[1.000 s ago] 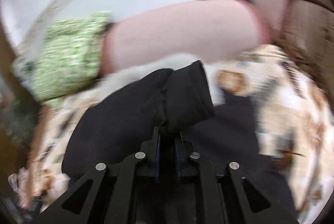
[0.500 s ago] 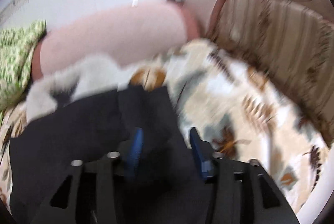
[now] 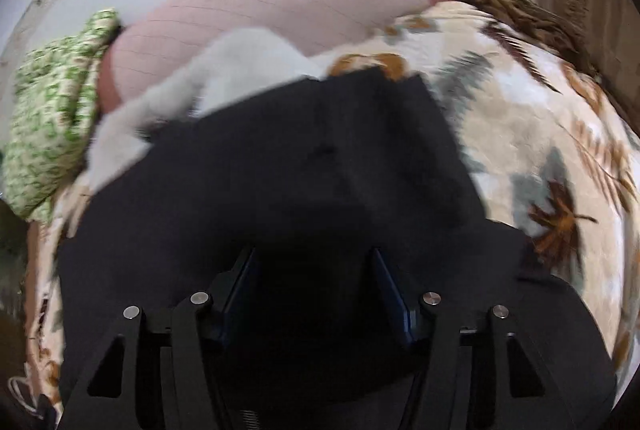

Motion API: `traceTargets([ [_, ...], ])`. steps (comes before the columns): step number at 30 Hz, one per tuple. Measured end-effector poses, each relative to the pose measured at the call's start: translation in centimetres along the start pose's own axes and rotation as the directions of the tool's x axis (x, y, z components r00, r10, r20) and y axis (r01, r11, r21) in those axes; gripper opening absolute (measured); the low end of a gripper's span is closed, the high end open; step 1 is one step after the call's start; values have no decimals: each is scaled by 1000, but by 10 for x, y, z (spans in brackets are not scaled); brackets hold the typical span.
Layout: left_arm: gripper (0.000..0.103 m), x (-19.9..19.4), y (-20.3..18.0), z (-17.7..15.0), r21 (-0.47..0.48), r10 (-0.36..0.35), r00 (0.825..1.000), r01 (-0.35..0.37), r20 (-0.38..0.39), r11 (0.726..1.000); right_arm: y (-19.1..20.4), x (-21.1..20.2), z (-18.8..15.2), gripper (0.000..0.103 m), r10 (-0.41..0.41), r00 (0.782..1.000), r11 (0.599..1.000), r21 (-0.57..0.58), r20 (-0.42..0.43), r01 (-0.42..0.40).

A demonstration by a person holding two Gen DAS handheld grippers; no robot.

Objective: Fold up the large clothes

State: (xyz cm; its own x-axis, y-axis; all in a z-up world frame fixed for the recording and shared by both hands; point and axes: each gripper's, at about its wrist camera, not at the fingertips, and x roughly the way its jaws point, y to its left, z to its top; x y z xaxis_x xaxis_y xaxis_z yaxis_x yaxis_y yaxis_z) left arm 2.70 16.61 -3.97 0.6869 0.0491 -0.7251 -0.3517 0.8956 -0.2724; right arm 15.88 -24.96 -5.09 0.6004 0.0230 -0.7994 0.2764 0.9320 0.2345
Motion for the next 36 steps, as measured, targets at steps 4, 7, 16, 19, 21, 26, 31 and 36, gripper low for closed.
traceTargets([
  [4,78,1,-2,-2,14,-8,1000,8,-10,1000,-28,-28,-24,62,-52,999,997,-63,11,52],
  [7,78,-1,-6,-5,25,-4,1000,4,-14,1000,-67,-68,-63,64,15,1000,1000,-25,-14,-15],
  [16,78,-38,-19,-48,23,1,1000,0,-18,1000,-139,-180,-169,71,78,992,997,-27,95,-76],
  [19,78,-60,-17,-79,-10,-95,991,94,-93,995,-146,-199,-185,73,100,985,995,-37,138,-96],
  [21,78,-82,-17,-102,-2,-104,990,105,-95,995,-142,-205,-191,73,114,981,993,-56,154,-106],
  [26,78,-122,-34,-131,122,-32,998,39,-61,992,-127,-207,-206,73,164,971,984,-93,174,-149],
  [31,78,-162,-51,-147,209,29,997,-42,65,977,-125,-207,-229,74,189,967,978,-120,169,-170],
  [36,78,-180,-71,-160,273,5,995,-33,104,961,-117,-208,-246,75,131,969,977,-195,210,-90],
])
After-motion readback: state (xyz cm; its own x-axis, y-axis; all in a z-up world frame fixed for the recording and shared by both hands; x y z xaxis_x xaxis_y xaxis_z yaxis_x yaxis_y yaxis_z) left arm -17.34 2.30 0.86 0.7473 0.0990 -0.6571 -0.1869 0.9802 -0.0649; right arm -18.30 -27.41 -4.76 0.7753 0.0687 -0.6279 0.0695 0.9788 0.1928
